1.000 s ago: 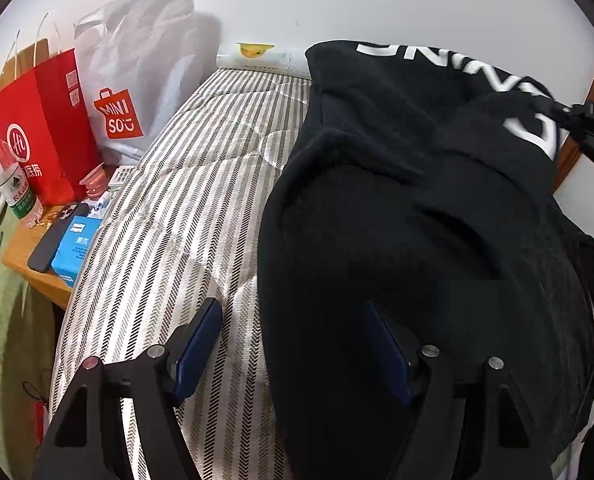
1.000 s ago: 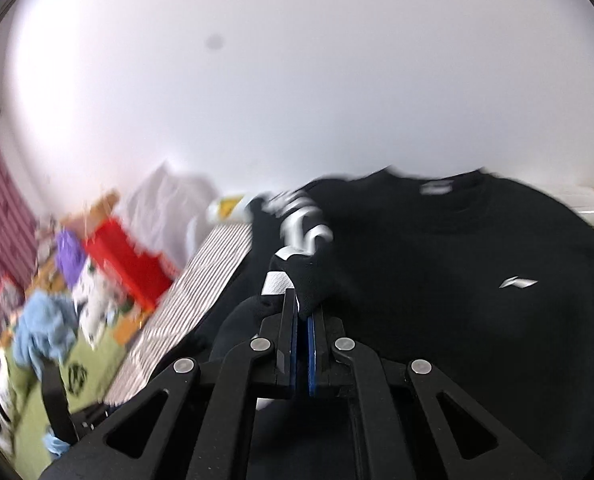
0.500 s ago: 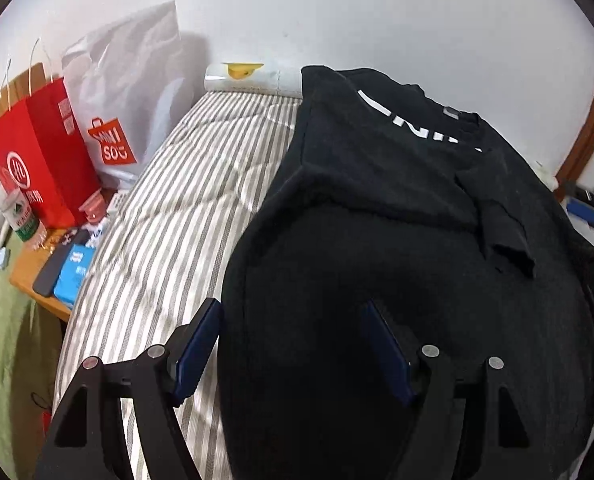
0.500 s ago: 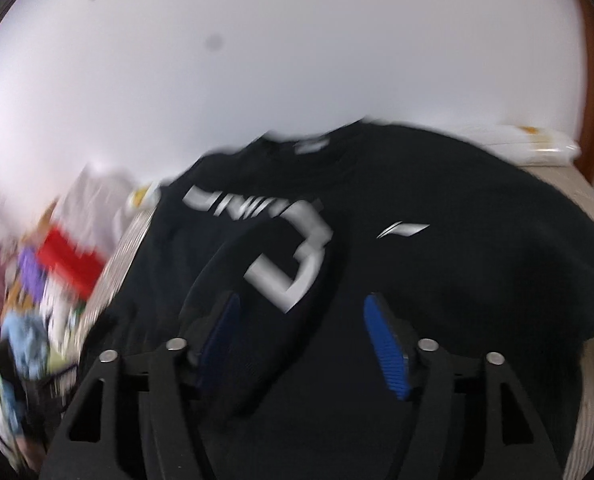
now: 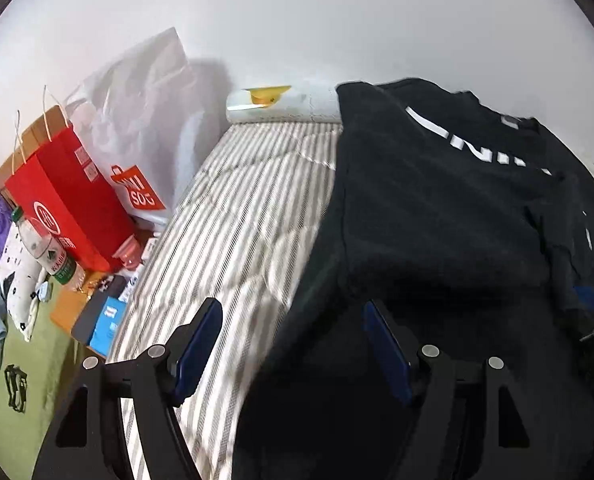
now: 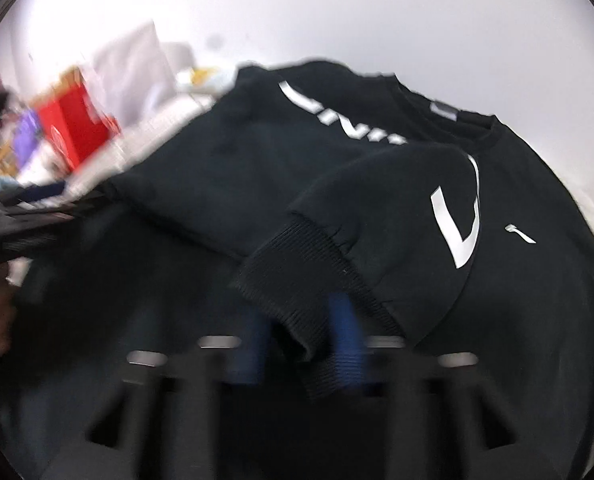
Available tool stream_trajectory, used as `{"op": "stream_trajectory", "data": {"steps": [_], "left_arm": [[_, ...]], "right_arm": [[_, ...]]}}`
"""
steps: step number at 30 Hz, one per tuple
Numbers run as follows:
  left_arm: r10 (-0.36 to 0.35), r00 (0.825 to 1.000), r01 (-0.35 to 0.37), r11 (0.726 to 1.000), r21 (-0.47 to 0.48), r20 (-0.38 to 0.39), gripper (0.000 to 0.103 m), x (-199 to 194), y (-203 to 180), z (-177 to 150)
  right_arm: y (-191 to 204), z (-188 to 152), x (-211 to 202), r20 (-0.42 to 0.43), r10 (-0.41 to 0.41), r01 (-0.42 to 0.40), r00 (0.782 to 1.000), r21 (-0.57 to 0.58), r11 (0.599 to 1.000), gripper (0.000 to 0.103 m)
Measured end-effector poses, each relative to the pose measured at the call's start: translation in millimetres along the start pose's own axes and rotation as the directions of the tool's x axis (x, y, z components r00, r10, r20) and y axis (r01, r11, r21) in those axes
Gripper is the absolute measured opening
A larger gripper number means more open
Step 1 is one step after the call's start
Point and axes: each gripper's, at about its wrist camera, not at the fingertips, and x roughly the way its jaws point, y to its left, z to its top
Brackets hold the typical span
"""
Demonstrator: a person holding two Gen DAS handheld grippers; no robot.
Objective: Fold small clothes
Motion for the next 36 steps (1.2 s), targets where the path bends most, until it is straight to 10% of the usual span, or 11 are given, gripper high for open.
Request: {"op": "stream_trajectory", "data": {"steps": [8, 17, 22, 31, 36], "left_arm": [[-0.019, 1.000, 0.019, 1.000, -0.009, 0.023, 0.015, 16, 0, 5], [-0.091, 0.996, 0.092, 0.993, -0.077, 0.017, 0.017, 18, 15, 2], [-0.128, 0.992, 0.129, 0.987, -0.101, 0.011, 0.022, 18, 22, 0], [-0.161, 0.987, 0.160, 0.979, -0.130, 0.004, 0.038, 23, 30, -2], [-0.191, 0.982, 0.190, 0.972, -0.138, 0.011, 0.038, 21, 33, -2]], "right_arm": [[-77, 26, -96, 0.225, 0.032, -0.070, 0.974, 0.164, 0.984, 0.002], [-233, -10, -112, 0.132, -0.187, 0.096, 0.974, 0.505, 0.858, 0.007], [-250, -37, -105, 0.002, -0.386, 0.340, 0.922, 0.471, 0.814, 0.008], [-194, -13, -87, 0.064, -0.319, 0.283, 0.946, 0.322, 0.903, 0.038], [-181, -5, -39, -0.024, -0.346, 0.341, 0.938, 0.248, 0.907, 0.038]]}}
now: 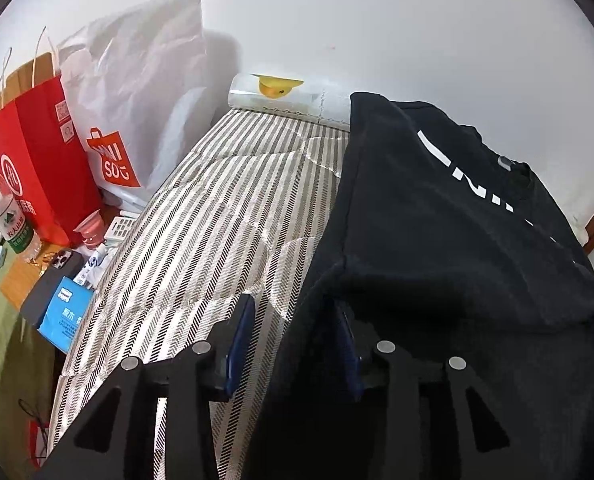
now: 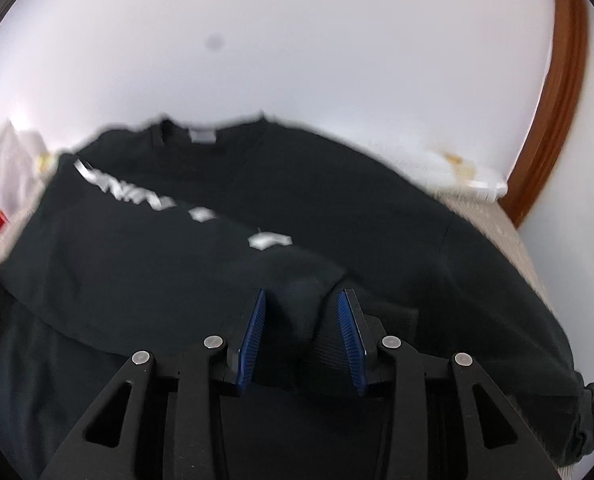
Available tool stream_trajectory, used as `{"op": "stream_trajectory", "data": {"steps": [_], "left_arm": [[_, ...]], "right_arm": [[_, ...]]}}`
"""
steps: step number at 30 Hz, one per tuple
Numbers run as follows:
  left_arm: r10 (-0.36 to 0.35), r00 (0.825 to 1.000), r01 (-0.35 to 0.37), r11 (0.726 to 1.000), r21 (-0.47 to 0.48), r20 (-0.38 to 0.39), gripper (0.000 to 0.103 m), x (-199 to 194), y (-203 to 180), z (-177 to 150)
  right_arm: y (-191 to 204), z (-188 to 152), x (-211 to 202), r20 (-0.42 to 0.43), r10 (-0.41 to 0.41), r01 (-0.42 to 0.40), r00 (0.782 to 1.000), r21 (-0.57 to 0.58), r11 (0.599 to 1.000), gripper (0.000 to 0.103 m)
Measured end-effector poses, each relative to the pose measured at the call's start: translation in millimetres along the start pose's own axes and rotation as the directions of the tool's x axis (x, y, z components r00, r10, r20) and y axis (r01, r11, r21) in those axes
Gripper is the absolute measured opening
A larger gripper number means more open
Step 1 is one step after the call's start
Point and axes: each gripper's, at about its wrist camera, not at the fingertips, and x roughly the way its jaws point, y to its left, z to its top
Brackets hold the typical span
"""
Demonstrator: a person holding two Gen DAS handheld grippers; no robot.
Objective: Fold small clothes
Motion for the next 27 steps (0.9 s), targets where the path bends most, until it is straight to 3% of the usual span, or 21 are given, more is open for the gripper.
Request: {"op": "stream_trajectory", "data": {"steps": [4, 6, 9, 11, 16, 22, 27], "left_arm": [[-0.013, 1.000, 0.011, 0.998, 0.064, 0.027, 0.038, -5, -12, -1], [-0.015, 0.999, 0.011, 0.995, 0.095, 0.039, 0.038, -6, -19, -1], [-0.010, 0.999, 0.004, 0.993, 0.117, 0.044, 0.038, -5, -24, -1], [-0.019, 0.999, 0.014, 0.994, 0.112, 0.046, 0.038, -5, -23, -1], [-0.023, 0.999, 0.020, 0.997, 0.079, 0.040, 0.038, -3, -15, 0], [-0.041, 0.999, 0.040, 0.998, 0.042, 0.026, 0.038, 2, -7, 2], [-0.046, 0.999, 0.045, 0.998, 0.038, 0.025, 0.036, 3, -7, 1]], "right_arm": [[-6, 2, 28, -0.123, -0.020, 0.023, 0.992, 0.016, 1.000, 0.038], [-3, 15, 14, -0.080, -0.011, 0.012, 0.997, 0.017, 1.000, 0.038], [18, 43, -6, 0.001, 0.035, -0.035, 0.999, -0.013, 0.999, 0.047], [45, 64, -10, 0.036, 0.099, -0.098, 0.994, -0.035, 0.995, 0.051], [133, 101, 7, 0.047, 0.286, -0.278, 0.957, -0.124, 0.952, 0.051], [241, 135, 49, 0.003, 0.423, -0.410, 0.906, -0.235, 0.881, 0.052], [305, 158, 76, -0.020, 0.492, -0.479, 0.870, -0.271, 0.835, 0.052]]}}
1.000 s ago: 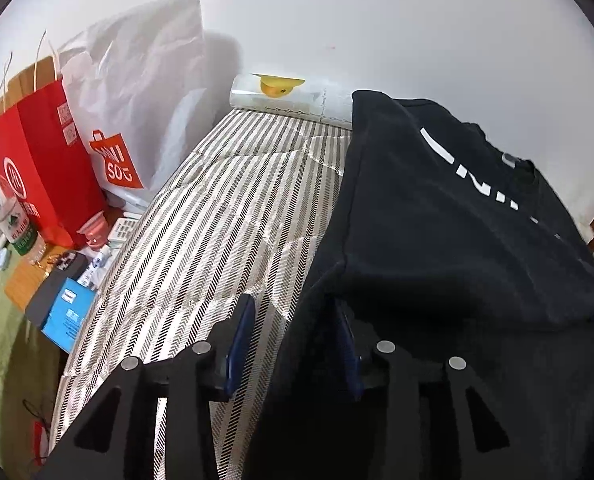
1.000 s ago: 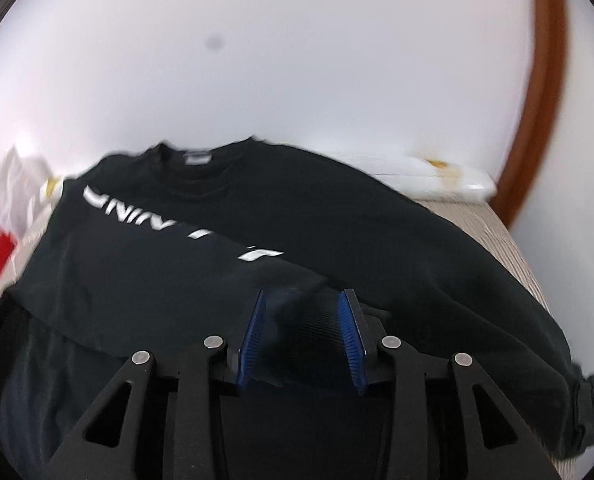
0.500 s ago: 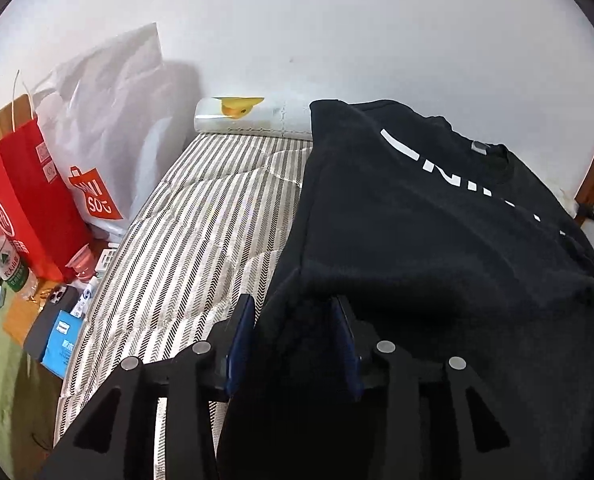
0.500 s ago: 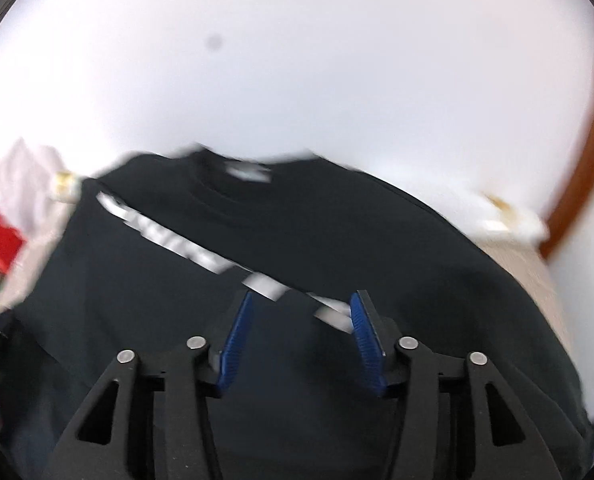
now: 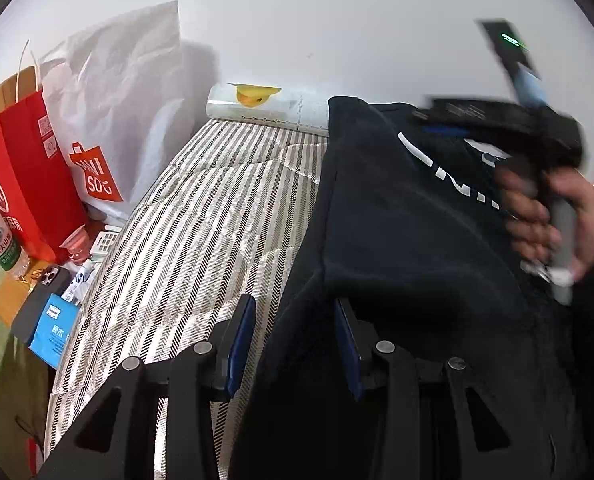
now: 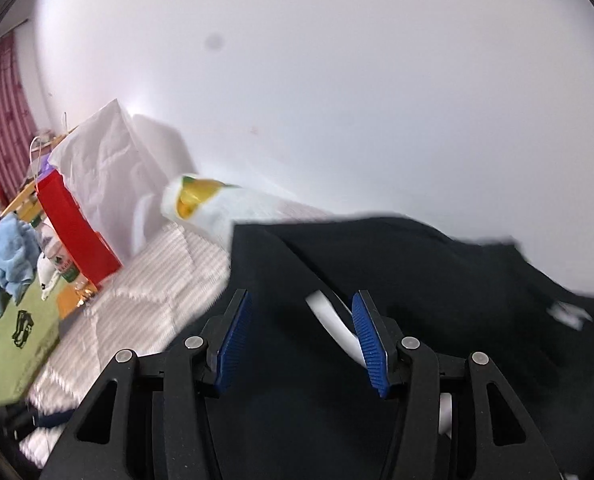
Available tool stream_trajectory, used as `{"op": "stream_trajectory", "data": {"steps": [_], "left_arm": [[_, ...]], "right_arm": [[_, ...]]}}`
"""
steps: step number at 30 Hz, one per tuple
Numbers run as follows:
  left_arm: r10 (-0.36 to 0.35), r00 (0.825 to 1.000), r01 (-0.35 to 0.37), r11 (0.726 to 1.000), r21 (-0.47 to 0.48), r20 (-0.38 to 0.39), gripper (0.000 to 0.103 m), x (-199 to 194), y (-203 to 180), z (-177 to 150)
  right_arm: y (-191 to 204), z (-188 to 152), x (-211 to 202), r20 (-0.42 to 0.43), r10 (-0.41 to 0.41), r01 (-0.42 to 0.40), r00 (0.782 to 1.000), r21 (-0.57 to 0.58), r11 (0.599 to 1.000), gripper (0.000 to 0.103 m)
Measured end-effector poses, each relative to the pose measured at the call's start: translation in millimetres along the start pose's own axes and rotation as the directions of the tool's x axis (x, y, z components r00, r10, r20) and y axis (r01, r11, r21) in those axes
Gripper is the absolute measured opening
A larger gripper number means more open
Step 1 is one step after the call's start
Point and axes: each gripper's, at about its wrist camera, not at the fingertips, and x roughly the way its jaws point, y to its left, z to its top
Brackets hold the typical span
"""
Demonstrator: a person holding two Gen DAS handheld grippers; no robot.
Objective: Fold small clothes
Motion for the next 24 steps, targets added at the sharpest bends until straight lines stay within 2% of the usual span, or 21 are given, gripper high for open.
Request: {"op": "stream_trajectory", "data": {"steps": [3, 5, 7, 10, 14, 16, 18, 23, 24], "left_arm": [[-0.004, 1.000, 0.004, 1.000, 0.006, -0.002, 0.032, 1, -1, 0], [-0.014, 1.000, 0.014, 1.000, 0.002, -0.001, 0.029, 0, -1, -1], [-0.027, 1.000, 0.027, 1.000, -0.004, 0.002, 0.021, 0, 0, -1], [-0.023, 1.000, 0.023, 1.000, -0.011, 0.016, 0.012, -3, 2, 0], [0.002, 1.000, -0.001, 0.998, -0.058, 0.021, 0.011, -3, 13, 2], [-0.003, 1.000, 0.003, 0.997, -0.079, -0.003, 0.011, 1, 17, 2], [0.002, 1.000, -0.002, 0.997, -0.076, -0.005, 0.011, 1, 16, 2], [0.029, 0.999, -0.031, 0.997, -0.073, -0.019, 0.018, 3, 14, 2], [0.033, 0.999, -0.034, 0.996, -0.077, -0.021, 0.023, 4, 16, 2]], "right_arm": [[13, 18, 30, -0.007, 0.011, -0.011, 1.000, -0.004, 1.000, 0.052], [17, 23, 42, -0.009, 0.008, -0.008, 1.000, -0.016, 1.000, 0.048], [25, 27, 53, -0.009, 0.001, -0.001, 1.000, -0.038, 0.999, 0.016], [33, 30, 52, 0.030, 0.035, -0.034, 0.999, -0.047, 0.998, 0.012], [37, 40, 55, 0.049, 0.081, -0.081, 0.996, -0.004, 0.997, 0.012], [41, 39, 71, 0.014, 0.056, -0.056, 0.998, -0.002, 0.998, 0.013], [43, 33, 77, 0.018, 0.041, -0.041, 0.999, -0.012, 0.999, 0.014], [36, 36, 57, 0.010, 0.056, -0.056, 0.998, 0.025, 0.998, 0.025], [35, 35, 46, 0.006, 0.041, -0.041, 0.999, 0.021, 0.999, 0.031]]}}
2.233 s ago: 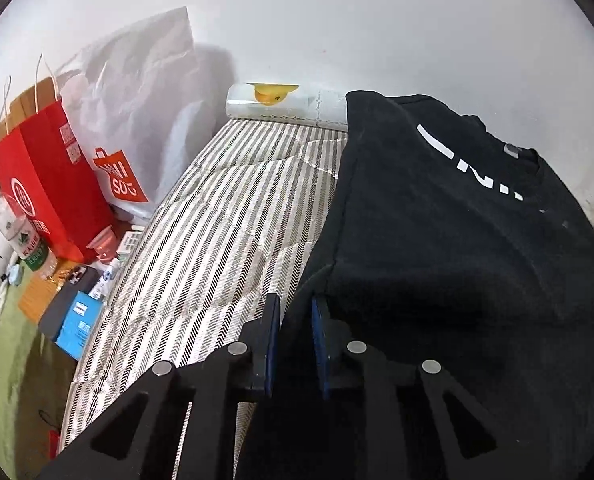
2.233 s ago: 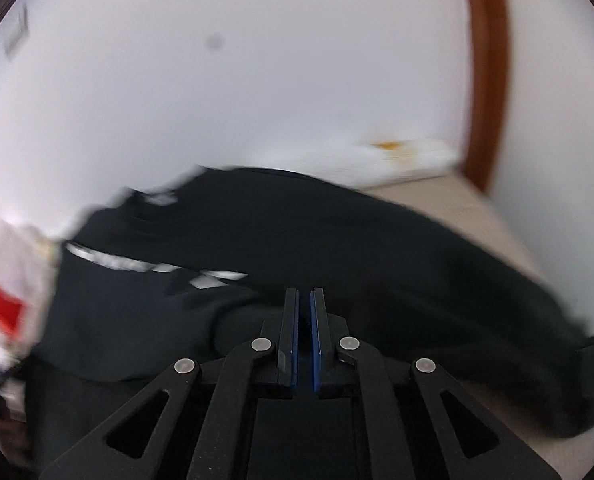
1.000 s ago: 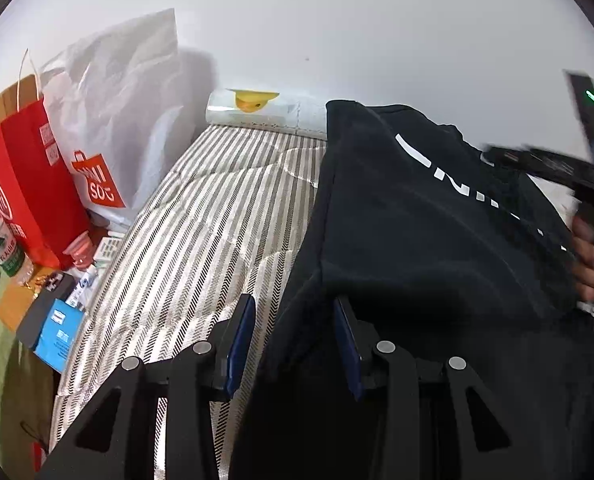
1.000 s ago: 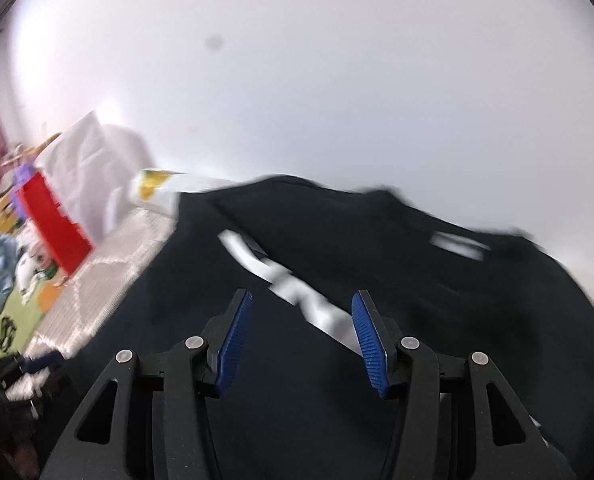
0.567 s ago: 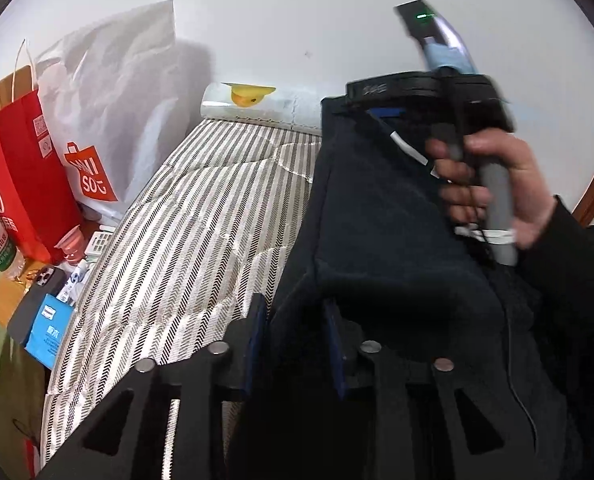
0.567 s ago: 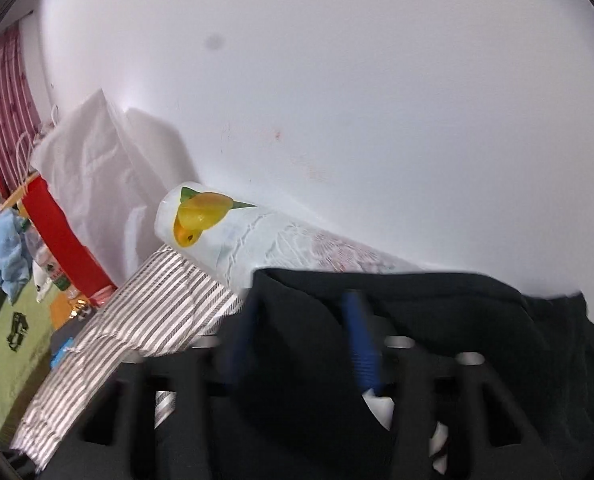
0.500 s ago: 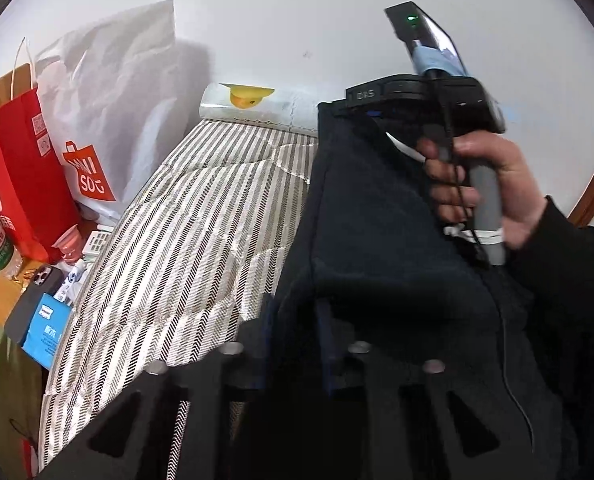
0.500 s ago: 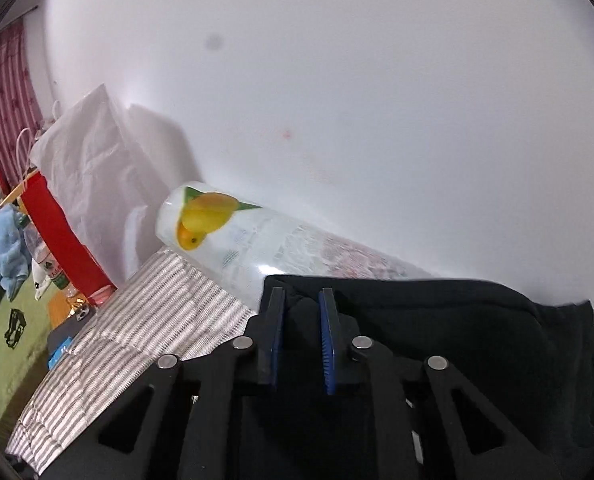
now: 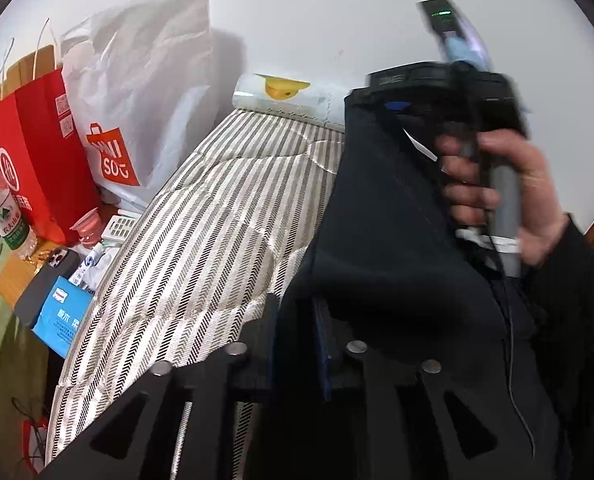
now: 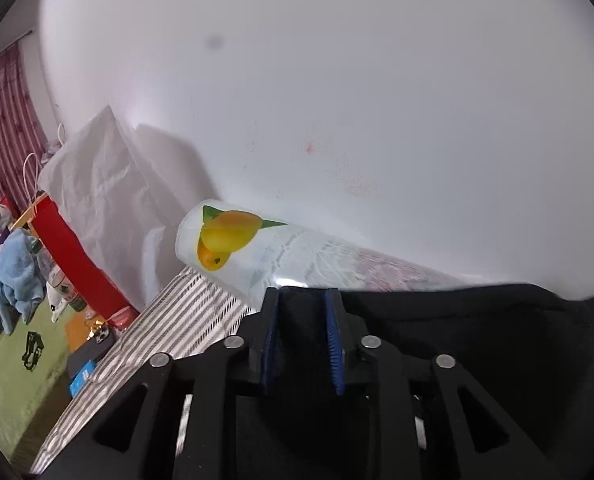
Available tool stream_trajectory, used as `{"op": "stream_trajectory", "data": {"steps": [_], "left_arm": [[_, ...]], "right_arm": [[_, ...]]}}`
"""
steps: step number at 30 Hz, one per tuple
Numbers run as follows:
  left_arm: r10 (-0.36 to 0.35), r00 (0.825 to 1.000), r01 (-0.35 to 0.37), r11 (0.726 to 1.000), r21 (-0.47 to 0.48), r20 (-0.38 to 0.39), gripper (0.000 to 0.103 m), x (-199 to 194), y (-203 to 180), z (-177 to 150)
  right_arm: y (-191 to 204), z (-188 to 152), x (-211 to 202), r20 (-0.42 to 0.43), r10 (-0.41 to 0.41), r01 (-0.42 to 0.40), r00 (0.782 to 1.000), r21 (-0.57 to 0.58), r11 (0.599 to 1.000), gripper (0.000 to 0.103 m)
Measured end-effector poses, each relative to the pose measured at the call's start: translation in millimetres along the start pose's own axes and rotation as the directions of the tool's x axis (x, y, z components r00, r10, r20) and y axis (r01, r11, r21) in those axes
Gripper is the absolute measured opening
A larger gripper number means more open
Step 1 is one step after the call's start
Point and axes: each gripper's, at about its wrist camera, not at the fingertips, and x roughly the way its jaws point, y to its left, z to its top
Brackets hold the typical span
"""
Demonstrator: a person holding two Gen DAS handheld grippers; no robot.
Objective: Fold small clothes
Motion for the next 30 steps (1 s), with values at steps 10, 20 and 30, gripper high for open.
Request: {"op": "stream_trajectory", "data": {"steps": [10, 20, 30], "left_arm": [[0.006, 1.000, -0.007, 0.999, 0.038, 0.003, 0.053, -6, -12, 0], [-0.034, 0.997, 0.030, 0.998, 0.060, 0.063, 0.058, -51, -33, -6], [-0.032, 0.995, 0.020, 0.992, 0.127, 0.097, 0.069, -120, -64, -45]], "right_arm": [[-66, -59, -163, 0.004, -0.207, 0.206, 0.978, 0.066, 0.976, 0.051], [-168, -193, -389, -0.029, -0.525, 0.514, 0.851, 0.255, 0.819, 0.068], [-289, -405, -524, -0.224, -0.724, 0.739, 0.653, 0.397, 0.544, 0.064]]}}
